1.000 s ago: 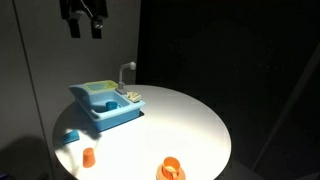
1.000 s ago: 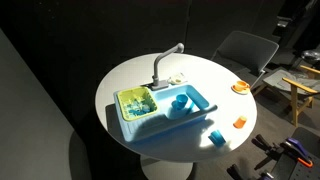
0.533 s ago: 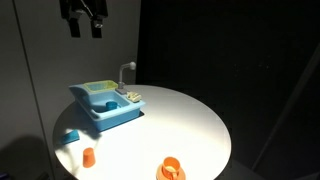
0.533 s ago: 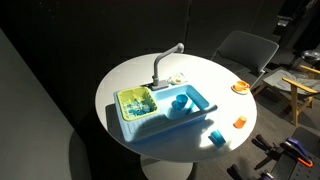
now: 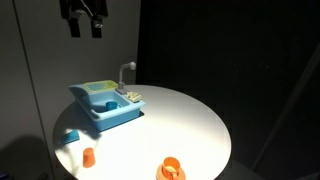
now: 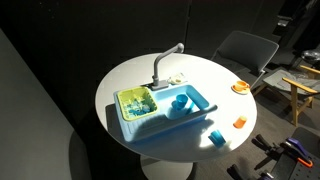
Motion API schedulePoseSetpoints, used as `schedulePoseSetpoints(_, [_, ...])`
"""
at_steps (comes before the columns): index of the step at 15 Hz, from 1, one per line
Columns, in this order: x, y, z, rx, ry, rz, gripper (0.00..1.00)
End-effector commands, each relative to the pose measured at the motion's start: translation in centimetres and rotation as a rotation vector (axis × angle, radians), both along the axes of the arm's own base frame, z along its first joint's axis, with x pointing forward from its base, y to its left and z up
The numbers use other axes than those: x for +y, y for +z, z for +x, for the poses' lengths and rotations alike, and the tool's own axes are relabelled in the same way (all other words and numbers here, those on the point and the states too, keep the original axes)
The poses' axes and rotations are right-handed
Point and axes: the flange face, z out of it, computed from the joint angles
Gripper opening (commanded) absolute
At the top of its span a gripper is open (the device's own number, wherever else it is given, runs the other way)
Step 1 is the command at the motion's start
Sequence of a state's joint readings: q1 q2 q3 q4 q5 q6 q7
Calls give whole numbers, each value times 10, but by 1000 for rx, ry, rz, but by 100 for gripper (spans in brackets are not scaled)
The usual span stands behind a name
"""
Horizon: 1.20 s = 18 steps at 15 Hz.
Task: Pick up the blue mug from the sink and put it on the table
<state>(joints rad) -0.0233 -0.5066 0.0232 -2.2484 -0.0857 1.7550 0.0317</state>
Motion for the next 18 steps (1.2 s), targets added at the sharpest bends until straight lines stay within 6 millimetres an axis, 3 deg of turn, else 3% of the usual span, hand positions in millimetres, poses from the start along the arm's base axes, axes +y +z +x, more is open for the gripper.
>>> schedulePoseSetpoints(1, [0, 0, 0, 1, 0, 0, 100])
schedulePoseSetpoints(6, [-1, -1, 14, 8, 25, 3, 100])
schedulePoseSetpoints(13, [24, -13, 46, -24, 110, 7, 100])
schedulePoseSetpoints(18, [40, -33, 69, -43, 162, 13, 100])
